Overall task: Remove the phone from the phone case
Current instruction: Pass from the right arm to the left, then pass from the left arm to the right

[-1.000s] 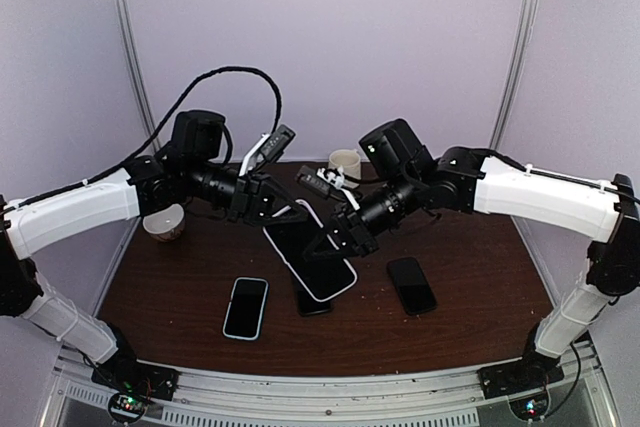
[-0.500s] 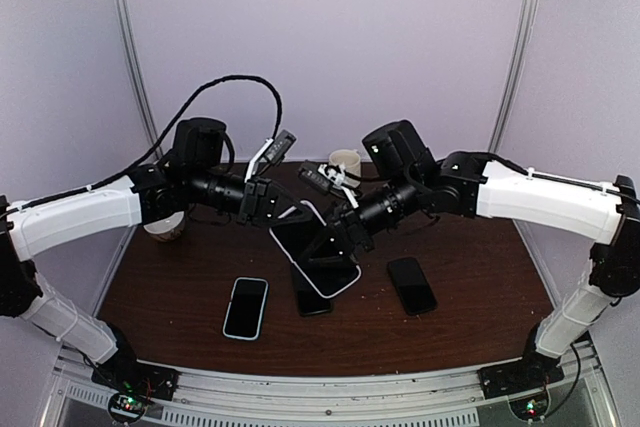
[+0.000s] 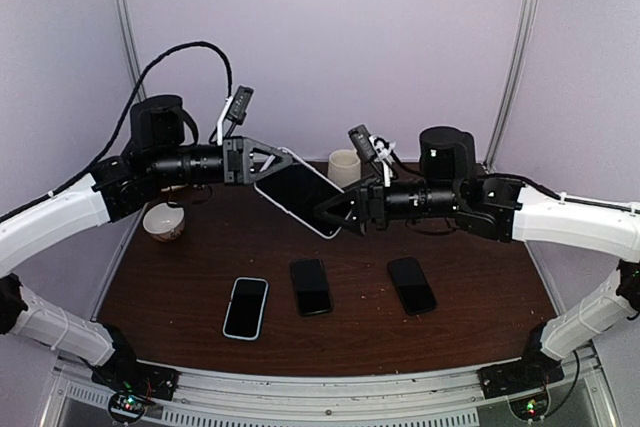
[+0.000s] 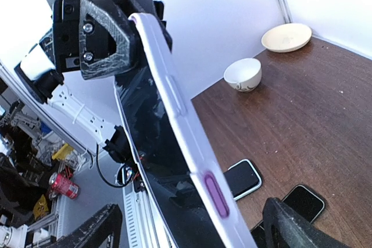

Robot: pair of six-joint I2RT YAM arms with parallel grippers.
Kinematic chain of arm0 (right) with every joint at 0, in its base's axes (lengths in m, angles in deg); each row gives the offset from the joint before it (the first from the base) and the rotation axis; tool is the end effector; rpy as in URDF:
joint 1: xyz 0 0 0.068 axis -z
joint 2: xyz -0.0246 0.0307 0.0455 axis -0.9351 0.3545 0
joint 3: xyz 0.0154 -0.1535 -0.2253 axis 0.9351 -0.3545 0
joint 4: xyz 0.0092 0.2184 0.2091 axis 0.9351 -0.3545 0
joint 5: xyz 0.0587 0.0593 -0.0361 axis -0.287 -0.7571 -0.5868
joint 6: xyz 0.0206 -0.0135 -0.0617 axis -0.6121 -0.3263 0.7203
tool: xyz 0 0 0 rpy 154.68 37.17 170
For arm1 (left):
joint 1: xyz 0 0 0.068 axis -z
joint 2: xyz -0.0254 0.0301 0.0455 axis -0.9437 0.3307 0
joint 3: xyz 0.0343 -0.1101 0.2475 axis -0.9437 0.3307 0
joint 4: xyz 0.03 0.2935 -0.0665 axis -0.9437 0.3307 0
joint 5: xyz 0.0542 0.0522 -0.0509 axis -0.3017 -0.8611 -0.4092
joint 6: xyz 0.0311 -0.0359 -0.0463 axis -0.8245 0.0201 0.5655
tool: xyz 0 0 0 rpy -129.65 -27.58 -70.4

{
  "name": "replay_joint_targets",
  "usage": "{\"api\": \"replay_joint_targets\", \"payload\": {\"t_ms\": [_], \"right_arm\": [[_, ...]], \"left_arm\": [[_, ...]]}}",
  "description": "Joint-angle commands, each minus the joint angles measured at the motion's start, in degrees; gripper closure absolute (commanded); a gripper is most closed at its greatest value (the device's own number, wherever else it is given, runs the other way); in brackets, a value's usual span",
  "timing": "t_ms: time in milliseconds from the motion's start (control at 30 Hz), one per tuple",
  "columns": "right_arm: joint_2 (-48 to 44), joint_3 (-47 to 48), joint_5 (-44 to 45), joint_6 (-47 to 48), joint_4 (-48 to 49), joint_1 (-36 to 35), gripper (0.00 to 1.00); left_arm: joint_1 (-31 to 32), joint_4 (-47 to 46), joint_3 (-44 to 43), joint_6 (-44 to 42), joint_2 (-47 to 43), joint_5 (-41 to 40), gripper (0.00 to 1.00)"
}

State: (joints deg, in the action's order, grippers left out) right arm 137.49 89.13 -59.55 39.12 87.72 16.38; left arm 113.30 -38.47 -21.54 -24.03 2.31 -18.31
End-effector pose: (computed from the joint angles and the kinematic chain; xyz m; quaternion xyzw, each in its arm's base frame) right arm 0.2059 0.3185 0.3267 -0.3633 0.6893 0.5333 0.3292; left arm 0.2358 -0.2561 0.3795 0.2054 0.7190 -0.5769 0.3288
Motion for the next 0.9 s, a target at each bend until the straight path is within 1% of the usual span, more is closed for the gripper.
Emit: {"api": "replay_joint_targets", "payload": {"t_ms": [0, 67, 167, 233, 267, 367, 467, 567, 667, 867], "right_arm": [[-2.11, -4.06, 3.33, -8.46, 18.22, 0.42, 0.14], [-2.12, -5.09, 3.92, -10.14, 22.04, 0.48, 0.15], [-0.99, -5.36, 4.58, -13.04, 26.81, 0.46, 0.16], [0.33, -5.57, 3.97, -16.46, 31.88, 0.48, 0.17], [0.98, -5.75, 3.73, -18.06, 35.94, 0.46, 0.18], [3.13, -5.89, 2.25, -22.52, 44.27, 0.54, 0.21], [5.47, -5.06, -0.82, -25.96, 50.34, 0.57, 0.26], [6.47, -5.62, -1.57, -29.04, 56.62, 0.63, 0.33], [6.35, -5.24, -1.34, -28.92, 56.25, 0.59, 0.4], [5.8, -4.66, -0.66, -27.93, 55.36, 0.7, 0.46]], "left_arm": [[-1.57, -7.81, -2.46, 6.45, -3.52, -8.03, 1.0], [-2.49, -9.45, -2.34, 8.54, -3.82, -8.66, 1.0], [-3.45, -13.17, -2.11, 11.69, -3.57, -7.41, 1.0], [-3.87, -16.04, -1.78, 14.13, -3.24, -6.91, 1.0], [-4.2, -17.75, -1.38, 15.77, -3.22, -6.81, 1.0], [-5.07, -23.63, -0.22, 19.94, -2.96, -6.43, 1.0], [-5.71, -29.22, 0.65, 23.33, -2.49, -5.87, 1.0], [-6.0, -31.34, 0.38, 24.77, -1.69, -5.05, 1.0], [-5.96, -31.51, 0.36, 24.97, -1.41, -4.54, 1.0], [-5.96, -32.12, 0.78, 25.88, -0.84, -4.17, 1.0]]}}
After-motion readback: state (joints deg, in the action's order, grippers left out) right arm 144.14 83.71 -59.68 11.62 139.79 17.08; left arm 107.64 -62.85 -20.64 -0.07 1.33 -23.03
